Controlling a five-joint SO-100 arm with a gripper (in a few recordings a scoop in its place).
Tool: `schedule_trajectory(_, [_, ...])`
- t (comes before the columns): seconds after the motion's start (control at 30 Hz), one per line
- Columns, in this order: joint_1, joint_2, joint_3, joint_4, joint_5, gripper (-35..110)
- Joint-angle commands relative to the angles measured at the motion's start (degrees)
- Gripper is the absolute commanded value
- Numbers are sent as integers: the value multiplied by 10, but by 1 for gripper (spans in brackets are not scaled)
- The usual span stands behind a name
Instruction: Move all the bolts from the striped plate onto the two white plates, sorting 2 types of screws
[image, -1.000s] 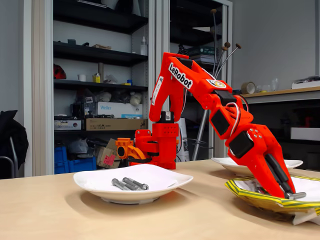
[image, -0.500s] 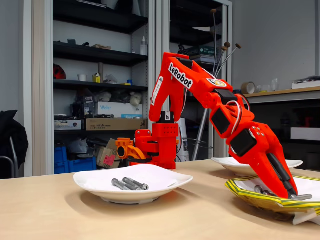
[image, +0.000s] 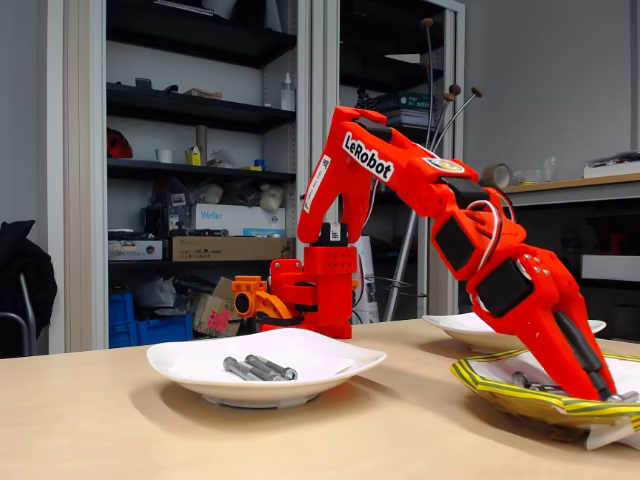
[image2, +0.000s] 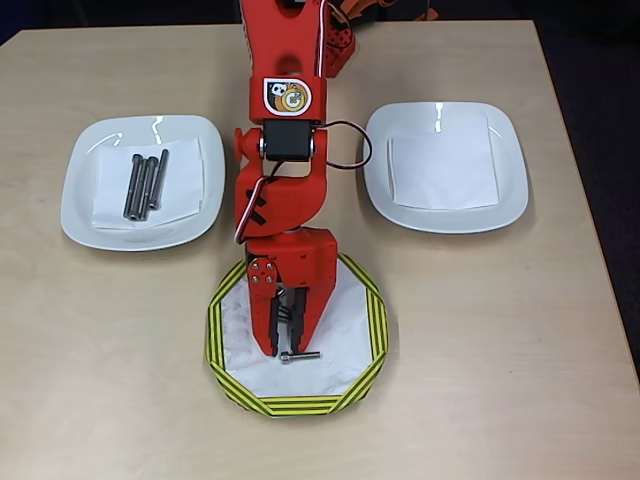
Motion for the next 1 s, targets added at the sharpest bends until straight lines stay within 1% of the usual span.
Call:
schedule_trajectory(0.0, [15, 61, -61, 121, 18, 7])
schedule_trajectory(0.1, [27, 68, -127, 262, 43, 5])
schedule_trajectory(0.17, [33, 66, -166, 338, 58, 5])
schedule_trajectory(0.27, [36, 63, -190, 410, 84, 6])
schedule_trajectory(0.33, [36, 57, -187, 436, 105, 7])
schedule_trajectory(0.47, [38, 31, -178, 442, 138, 9])
schedule_trajectory(0.77, [40, -37, -209, 397, 142, 9])
schedule_trajectory(0.97, [32, -47, -225, 387, 152, 8])
